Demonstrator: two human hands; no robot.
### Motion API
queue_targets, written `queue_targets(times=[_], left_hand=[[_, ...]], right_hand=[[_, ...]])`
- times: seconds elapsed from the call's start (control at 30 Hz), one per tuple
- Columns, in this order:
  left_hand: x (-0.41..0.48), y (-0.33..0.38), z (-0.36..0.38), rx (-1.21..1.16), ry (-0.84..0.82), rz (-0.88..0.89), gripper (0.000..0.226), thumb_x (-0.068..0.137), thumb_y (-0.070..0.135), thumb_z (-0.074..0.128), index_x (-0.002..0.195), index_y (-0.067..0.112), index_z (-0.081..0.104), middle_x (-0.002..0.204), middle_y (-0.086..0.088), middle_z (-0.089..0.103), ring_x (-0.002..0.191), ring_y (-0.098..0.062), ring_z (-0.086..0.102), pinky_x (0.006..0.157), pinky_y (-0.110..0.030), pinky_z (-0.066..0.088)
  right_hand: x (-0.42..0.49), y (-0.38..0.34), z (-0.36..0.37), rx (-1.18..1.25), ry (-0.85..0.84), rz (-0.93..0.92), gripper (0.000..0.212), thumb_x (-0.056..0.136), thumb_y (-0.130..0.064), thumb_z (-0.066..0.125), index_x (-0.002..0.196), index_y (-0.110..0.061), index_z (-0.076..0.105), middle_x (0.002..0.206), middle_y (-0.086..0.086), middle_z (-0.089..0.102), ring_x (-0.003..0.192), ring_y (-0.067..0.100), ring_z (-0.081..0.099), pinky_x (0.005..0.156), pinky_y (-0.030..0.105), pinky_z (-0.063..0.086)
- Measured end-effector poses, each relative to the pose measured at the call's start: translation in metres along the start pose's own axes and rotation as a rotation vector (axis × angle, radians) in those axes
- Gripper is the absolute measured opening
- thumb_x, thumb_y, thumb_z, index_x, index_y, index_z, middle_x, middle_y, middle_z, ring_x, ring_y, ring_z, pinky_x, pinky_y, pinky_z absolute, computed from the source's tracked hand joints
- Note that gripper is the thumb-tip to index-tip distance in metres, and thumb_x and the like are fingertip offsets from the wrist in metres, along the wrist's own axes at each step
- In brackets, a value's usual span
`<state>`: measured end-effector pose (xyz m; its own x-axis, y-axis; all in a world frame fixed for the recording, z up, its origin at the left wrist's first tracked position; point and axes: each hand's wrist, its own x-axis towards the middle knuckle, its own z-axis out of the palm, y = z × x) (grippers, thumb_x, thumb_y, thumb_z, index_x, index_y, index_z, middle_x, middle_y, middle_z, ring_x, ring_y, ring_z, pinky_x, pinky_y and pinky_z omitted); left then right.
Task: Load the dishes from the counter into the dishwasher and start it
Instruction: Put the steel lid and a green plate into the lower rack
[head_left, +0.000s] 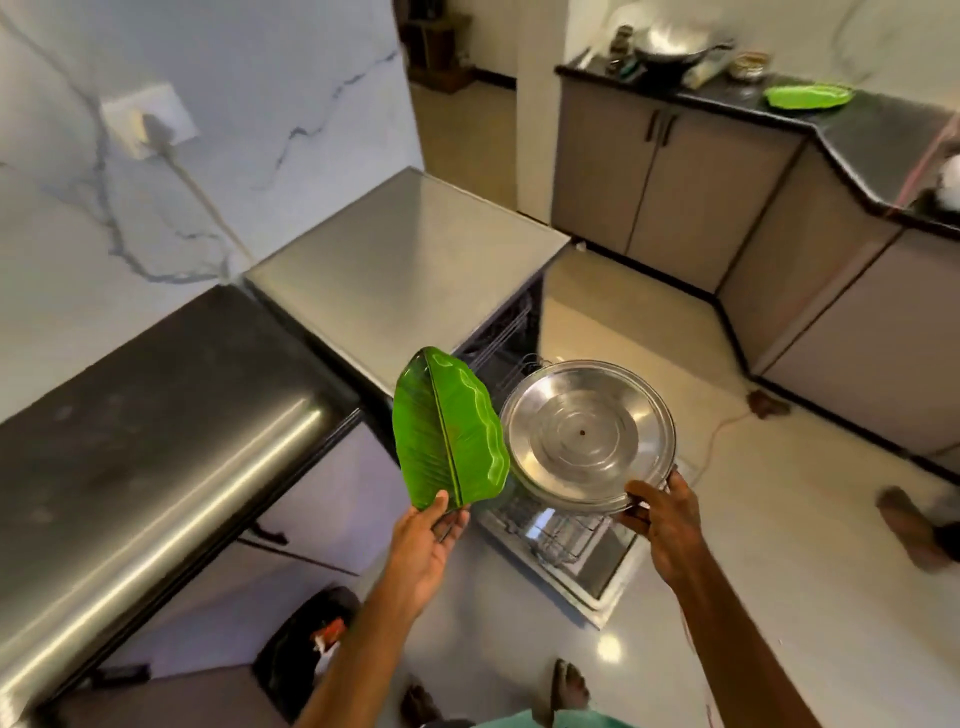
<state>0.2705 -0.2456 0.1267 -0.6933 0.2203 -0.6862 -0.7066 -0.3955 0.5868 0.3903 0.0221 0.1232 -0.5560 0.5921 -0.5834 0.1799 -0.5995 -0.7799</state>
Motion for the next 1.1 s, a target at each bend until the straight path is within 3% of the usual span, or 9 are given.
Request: queue_targets(times=[0.13,0.3,0.47,0.7,0.77,0.87,0.93,1.0,1.1], left_hand=[[0.008,-0.023,0.044,0.011,-0.021,-0.03,0.034,0.096,0.0,0.059,0.129,-0.005,0.054,0.1,-0.02,0.071,0.082,-0.023,0.072,0.069,-0.03,0.062],[0.019,-0.035,0.079,0.023,0.004,-0.056,0.042,0.095,0.001,0.061,0.133,-0.01,0.05,0.104,-0.024,0.07,0.084,-0.026,0.072,0.069,-0.031,0.062],[0.044,-0.038,0.101,0.073,0.02,-0.073,0.037,0.094,0.0,0.061,0.129,-0.01,0.053,0.103,-0.024,0.071,0.082,-0.027,0.072,0.065,-0.03,0.061],[0.092,-0.023,0.137,0.175,0.007,-0.102,0.021,0.095,-0.001,0.06,0.115,-0.006,0.056,0.085,-0.02,0.072,0.07,-0.024,0.072,0.061,-0.029,0.062],[0.116,-0.017,0.148,0.212,0.01,-0.109,0.02,0.094,-0.001,0.06,0.114,-0.004,0.057,0.084,-0.019,0.072,0.071,-0.024,0.071,0.062,-0.029,0.062],[0.159,-0.008,0.165,0.286,0.043,-0.131,0.021,0.093,0.0,0.063,0.114,-0.002,0.059,0.096,-0.02,0.073,0.081,-0.027,0.07,0.063,-0.029,0.062],[0.182,-0.007,0.174,0.338,0.066,-0.138,0.019,0.093,0.001,0.064,0.111,0.0,0.06,0.102,-0.021,0.07,0.085,-0.027,0.069,0.064,-0.029,0.061],[0.212,-0.008,0.179,0.39,0.081,-0.158,0.016,0.092,0.001,0.065,0.107,0.001,0.058,0.097,-0.019,0.067,0.084,-0.027,0.068,0.068,-0.03,0.061],[0.247,-0.013,0.182,0.46,0.083,-0.165,0.016,0.093,0.001,0.065,0.108,0.0,0.059,0.093,-0.015,0.067,0.082,-0.024,0.068,0.071,-0.031,0.06]], right_hand=[[0.019,-0.021,-0.045,0.021,0.027,-0.01,0.048,0.089,0.004,0.065,0.132,-0.016,0.056,0.119,0.021,0.068,0.096,0.039,0.071,0.067,0.041,0.064],[0.041,-0.041,-0.074,0.03,0.063,0.009,0.06,0.09,0.006,0.065,0.141,-0.02,0.051,0.121,0.018,0.067,0.099,0.04,0.072,0.064,0.04,0.064],[0.071,-0.055,-0.077,0.039,0.088,0.014,0.058,0.088,0.005,0.067,0.139,-0.018,0.052,0.116,0.018,0.068,0.096,0.04,0.072,0.062,0.039,0.062],[0.121,-0.073,-0.056,-0.051,0.141,-0.08,0.052,0.087,0.008,0.067,0.13,-0.018,0.054,0.11,0.012,0.068,0.096,0.035,0.07,0.061,0.043,0.064],[0.141,-0.074,-0.048,-0.164,0.175,-0.129,0.048,0.086,0.007,0.069,0.123,-0.021,0.059,0.108,0.011,0.07,0.094,0.034,0.072,0.066,0.049,0.064],[0.177,-0.078,-0.034,-0.54,0.291,-0.218,0.032,0.085,-0.006,0.069,0.103,-0.032,0.065,0.096,0.003,0.073,0.086,0.026,0.071,0.074,0.051,0.062],[0.194,-0.086,-0.024,-0.784,0.36,-0.292,0.026,0.089,-0.01,0.067,0.11,-0.024,0.064,0.094,0.001,0.072,0.085,0.022,0.069,0.075,0.04,0.059],[0.218,-0.092,-0.014,-0.891,0.404,-0.369,0.032,0.092,-0.006,0.064,0.122,-0.018,0.063,0.097,0.003,0.073,0.082,0.019,0.065,0.069,0.028,0.05],[0.249,-0.095,-0.006,-0.969,0.412,-0.424,0.037,0.094,-0.003,0.06,0.128,-0.017,0.06,0.096,0.006,0.074,0.077,0.019,0.063,0.062,0.025,0.05]])
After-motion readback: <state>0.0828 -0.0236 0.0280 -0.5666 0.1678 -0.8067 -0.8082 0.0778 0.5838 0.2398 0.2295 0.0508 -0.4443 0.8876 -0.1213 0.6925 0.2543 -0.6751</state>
